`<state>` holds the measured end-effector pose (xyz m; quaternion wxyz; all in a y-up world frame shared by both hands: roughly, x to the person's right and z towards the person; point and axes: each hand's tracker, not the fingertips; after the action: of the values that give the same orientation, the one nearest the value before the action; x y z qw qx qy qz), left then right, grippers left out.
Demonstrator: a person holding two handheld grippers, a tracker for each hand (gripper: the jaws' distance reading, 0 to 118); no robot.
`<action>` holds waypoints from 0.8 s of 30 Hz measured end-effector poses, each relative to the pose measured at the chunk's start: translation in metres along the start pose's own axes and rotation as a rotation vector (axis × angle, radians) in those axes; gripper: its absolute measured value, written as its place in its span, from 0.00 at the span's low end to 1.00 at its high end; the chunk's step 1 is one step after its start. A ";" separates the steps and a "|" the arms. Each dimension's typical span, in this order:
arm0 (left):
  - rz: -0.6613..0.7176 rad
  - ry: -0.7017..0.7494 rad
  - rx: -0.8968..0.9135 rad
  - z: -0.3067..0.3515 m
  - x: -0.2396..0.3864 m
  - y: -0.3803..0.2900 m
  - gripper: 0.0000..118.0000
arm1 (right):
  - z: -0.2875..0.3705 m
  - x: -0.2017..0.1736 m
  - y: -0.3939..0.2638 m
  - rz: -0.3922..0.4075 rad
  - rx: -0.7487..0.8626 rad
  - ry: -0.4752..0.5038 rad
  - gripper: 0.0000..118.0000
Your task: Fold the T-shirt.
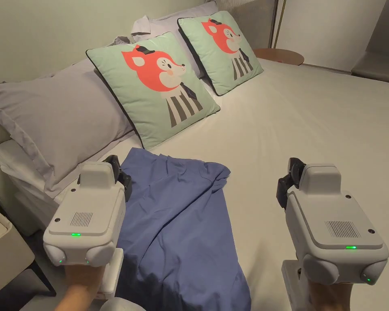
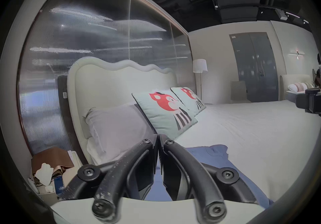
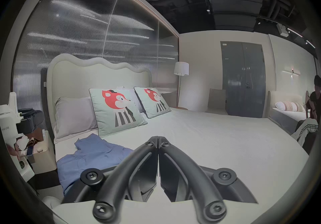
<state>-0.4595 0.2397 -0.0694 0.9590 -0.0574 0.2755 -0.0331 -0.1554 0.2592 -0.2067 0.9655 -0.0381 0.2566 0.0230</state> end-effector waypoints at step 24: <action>0.052 -0.216 -0.742 -0.107 0.095 -0.097 0.37 | 0.019 0.080 -0.024 0.001 -0.061 -0.165 0.01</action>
<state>-0.4394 0.1245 -0.1973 0.8971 -0.3966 0.1673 0.0992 -0.0750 0.2393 -0.2287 0.9817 -0.0653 0.1755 0.0344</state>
